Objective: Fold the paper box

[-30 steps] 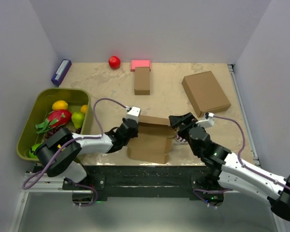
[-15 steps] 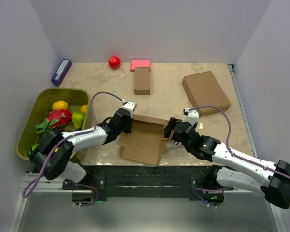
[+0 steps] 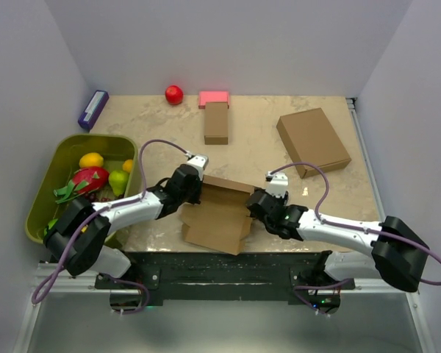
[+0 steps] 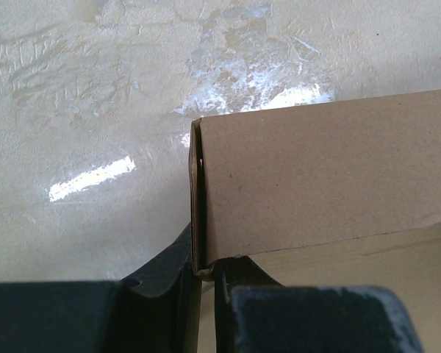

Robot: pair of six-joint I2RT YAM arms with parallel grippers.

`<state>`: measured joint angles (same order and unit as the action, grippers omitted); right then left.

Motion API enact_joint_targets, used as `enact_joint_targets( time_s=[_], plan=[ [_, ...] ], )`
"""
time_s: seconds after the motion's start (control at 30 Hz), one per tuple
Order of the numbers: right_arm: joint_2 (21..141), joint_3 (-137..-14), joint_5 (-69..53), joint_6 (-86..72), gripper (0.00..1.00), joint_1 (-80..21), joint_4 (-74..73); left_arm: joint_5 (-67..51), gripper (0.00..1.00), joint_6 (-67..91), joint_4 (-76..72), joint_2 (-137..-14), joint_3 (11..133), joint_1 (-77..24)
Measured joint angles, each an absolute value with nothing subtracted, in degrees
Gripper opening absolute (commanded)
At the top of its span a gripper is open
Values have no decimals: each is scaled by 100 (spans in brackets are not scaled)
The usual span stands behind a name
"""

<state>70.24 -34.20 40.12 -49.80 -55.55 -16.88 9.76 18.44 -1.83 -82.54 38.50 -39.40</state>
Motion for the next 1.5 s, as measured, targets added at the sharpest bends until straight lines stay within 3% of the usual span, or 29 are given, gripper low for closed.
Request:
enact_joint_targets(
  time_s=[0.07,0.1,0.2,0.3,1.43,1.5],
  plan=[
    [7100,-3424,4123,-5017,38,-5555,-1669,967,0,1844,-148,-8182,3850,-3940],
    [7133,-3435,4158,-5028,25,-5555,-1664,961,0,1846,-126,-8128,3850,-3940],
    [7194,-3524,4338,-5035,9,-5555,-1699,958,0,1846,-93,-7907,3850,-3940],
    [7157,-3677,4493,-4969,2,-5555,-1848,976,0,1844,-21,-7686,3850,-3935],
    [6860,-3798,3900,-4834,0,-5625,-1671,2112,0,2056,-410,-7843,3723,-3848],
    [6860,-3723,3905,-4836,0,-5625,-1570,2064,12,2051,-521,-7843,3645,-3850]
  ],
)
